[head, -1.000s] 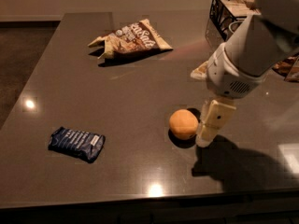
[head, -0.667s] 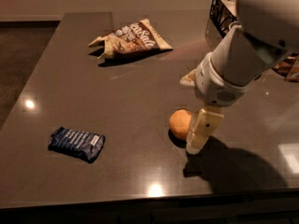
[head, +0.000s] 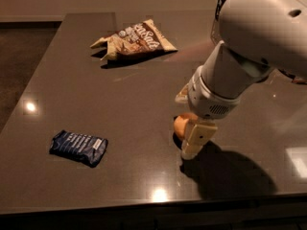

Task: Move orange near rxbar blueberry

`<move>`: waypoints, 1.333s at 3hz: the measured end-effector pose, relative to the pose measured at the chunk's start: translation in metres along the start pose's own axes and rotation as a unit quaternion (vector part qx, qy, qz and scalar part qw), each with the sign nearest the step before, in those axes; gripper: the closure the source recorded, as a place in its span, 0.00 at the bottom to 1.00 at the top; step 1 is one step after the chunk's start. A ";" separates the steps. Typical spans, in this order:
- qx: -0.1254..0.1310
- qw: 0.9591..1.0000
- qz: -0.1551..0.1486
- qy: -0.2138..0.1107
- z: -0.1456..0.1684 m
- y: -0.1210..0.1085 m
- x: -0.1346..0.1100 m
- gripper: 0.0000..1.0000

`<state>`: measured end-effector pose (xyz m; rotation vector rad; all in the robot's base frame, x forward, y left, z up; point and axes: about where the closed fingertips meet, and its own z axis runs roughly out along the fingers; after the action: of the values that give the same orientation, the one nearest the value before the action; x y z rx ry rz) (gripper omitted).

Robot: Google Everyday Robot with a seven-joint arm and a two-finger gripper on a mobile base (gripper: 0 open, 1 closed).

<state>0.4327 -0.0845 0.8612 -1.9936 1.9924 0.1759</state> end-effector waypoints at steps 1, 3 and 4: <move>-0.004 1.000 -0.012 0.013 0.006 0.002 -0.002 0.42; 0.000 0.999 -0.041 0.015 -0.004 -0.006 -0.039 0.88; 0.003 0.999 -0.048 -0.025 -0.015 -0.027 -0.082 1.00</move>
Offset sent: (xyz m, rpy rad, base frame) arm -0.0086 0.0255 -0.0031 -0.1462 -0.0393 0.1200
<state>0.4553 -0.0115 0.9044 -2.0544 1.8600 0.1953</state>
